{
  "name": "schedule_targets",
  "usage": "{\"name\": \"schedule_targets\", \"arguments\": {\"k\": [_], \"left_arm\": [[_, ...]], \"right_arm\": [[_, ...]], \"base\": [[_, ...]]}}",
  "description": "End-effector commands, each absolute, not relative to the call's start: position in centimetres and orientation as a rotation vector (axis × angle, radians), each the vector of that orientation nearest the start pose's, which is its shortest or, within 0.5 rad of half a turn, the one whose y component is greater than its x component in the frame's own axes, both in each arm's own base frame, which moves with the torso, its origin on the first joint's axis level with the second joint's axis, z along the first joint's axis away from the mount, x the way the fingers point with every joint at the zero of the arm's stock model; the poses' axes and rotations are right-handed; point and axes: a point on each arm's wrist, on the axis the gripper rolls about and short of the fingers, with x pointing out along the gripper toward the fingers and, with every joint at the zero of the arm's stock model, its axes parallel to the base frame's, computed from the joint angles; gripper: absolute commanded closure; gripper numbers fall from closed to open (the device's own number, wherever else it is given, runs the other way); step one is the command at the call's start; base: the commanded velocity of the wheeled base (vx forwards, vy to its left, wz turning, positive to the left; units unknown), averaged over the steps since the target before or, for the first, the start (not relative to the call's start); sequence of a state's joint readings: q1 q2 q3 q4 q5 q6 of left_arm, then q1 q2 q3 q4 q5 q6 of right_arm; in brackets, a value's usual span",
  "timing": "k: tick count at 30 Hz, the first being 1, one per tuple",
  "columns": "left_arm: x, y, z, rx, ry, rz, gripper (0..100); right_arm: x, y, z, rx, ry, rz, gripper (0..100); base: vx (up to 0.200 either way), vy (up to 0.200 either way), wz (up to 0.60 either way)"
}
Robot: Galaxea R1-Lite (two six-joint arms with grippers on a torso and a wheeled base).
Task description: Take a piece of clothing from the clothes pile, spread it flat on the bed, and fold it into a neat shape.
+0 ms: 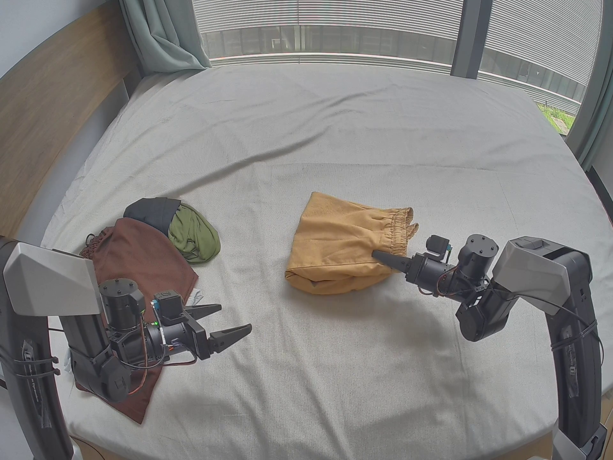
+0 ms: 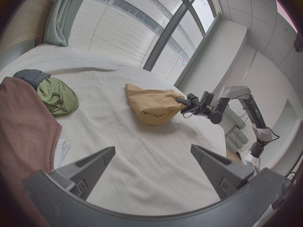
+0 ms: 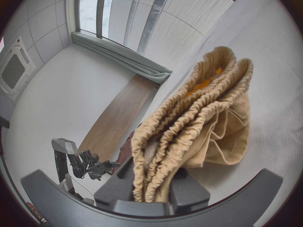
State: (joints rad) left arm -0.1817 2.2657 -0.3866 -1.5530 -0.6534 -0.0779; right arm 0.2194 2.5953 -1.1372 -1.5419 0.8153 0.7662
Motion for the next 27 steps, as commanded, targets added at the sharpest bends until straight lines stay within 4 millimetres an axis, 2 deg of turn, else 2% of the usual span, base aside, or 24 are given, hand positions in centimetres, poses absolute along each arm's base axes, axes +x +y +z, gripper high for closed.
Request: {"name": "schedule_targets", "arguments": {"k": [1, 10, 11, 17, 27], "left_arm": [[29.6, -6.9, 0.9, -0.152, 0.361, -0.815, 0], [29.6, -6.9, 0.9, -0.152, 0.361, -0.815, 0], [29.6, -6.9, 0.9, -0.151, 0.360, -0.816, 0], [29.6, -6.9, 0.9, -0.151, 0.358, -0.816, 0], [29.6, -6.9, 1.0, -0.150, 0.355, -0.816, 0]], "right_arm": [[42.8, 11.4, -2.4, 0.679, 0.363, 0.984, 100], [43.0, 11.6, -2.6, 0.682, 0.355, 0.971, 100], [43.0, 11.6, -2.7, 0.683, 0.357, 0.968, 0], [42.4, 11.4, -3.4, 0.659, 0.371, 0.954, 0], [37.9, 11.1, -4.1, 0.588, 0.484, 0.936, 0]], "base": [[0.000, 0.000, 0.00], [0.000, 0.000, 0.00], [0.000, 0.000, 0.00], [0.000, 0.000, 0.00], [0.000, 0.000, 0.00]]}}
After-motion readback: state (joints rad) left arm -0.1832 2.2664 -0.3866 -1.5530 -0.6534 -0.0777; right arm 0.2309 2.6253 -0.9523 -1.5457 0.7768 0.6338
